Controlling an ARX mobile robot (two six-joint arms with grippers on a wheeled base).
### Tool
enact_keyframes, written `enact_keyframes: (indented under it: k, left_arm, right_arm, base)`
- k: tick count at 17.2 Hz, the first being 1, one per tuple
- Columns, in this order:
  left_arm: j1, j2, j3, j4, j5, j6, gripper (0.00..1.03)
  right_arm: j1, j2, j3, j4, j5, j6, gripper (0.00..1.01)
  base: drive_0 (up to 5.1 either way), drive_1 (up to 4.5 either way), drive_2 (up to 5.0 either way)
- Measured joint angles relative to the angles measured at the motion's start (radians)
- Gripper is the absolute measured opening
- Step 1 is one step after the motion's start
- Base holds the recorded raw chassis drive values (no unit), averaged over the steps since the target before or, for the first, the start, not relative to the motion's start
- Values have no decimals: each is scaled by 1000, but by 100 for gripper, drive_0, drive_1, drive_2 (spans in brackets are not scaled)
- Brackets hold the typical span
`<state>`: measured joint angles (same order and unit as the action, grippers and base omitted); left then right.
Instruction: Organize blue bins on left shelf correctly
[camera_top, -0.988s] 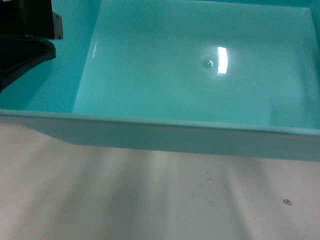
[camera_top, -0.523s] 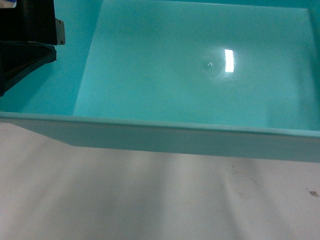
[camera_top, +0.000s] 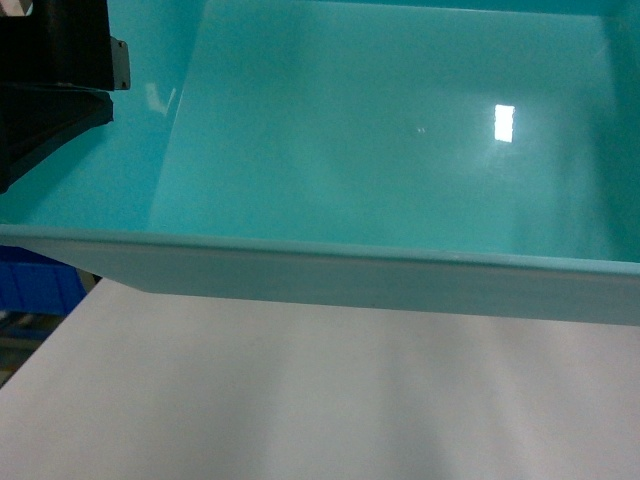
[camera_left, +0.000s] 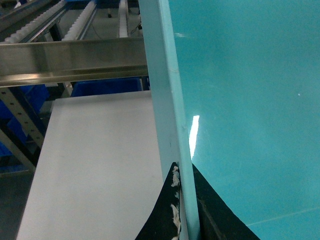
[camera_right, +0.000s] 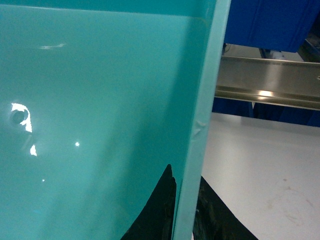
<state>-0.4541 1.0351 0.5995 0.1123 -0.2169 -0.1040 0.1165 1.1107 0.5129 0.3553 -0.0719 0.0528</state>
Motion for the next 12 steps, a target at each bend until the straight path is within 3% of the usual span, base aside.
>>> enact_keyframes:
  k: [12]
  left_arm:
    - [0,0,0,0,0,0,2]
  right_arm:
    - [0,0,0,2,0,0,8]
  base:
    - [-503,233,233]
